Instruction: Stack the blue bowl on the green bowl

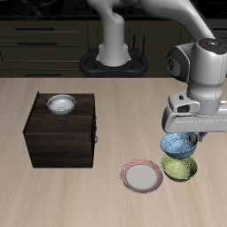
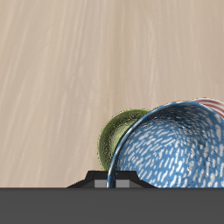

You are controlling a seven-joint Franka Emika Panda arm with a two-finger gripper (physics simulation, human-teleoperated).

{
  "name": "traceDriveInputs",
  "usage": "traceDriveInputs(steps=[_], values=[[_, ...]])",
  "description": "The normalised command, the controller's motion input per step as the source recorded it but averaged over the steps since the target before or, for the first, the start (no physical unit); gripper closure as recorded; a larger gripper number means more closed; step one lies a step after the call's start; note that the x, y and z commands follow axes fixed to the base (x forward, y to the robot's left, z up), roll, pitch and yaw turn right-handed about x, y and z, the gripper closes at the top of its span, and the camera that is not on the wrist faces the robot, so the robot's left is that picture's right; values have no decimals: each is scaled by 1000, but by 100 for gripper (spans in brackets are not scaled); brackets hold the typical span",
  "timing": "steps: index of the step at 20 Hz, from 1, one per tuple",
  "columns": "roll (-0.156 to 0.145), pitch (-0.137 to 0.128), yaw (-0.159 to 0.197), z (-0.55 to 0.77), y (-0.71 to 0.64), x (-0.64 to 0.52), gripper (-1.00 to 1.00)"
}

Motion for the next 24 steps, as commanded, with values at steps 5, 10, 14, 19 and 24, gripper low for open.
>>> traceDriveInputs(steps=[5,10,14,19,24], values=[[0,39,3,-264,-19,47,100],[9,21,17,-187,31,6,100],[5,32,25,-256,-5,27,100],[-12,24,29,-165,9,-4,100],[-3,46,-5,-129,-17,-16,-100]])
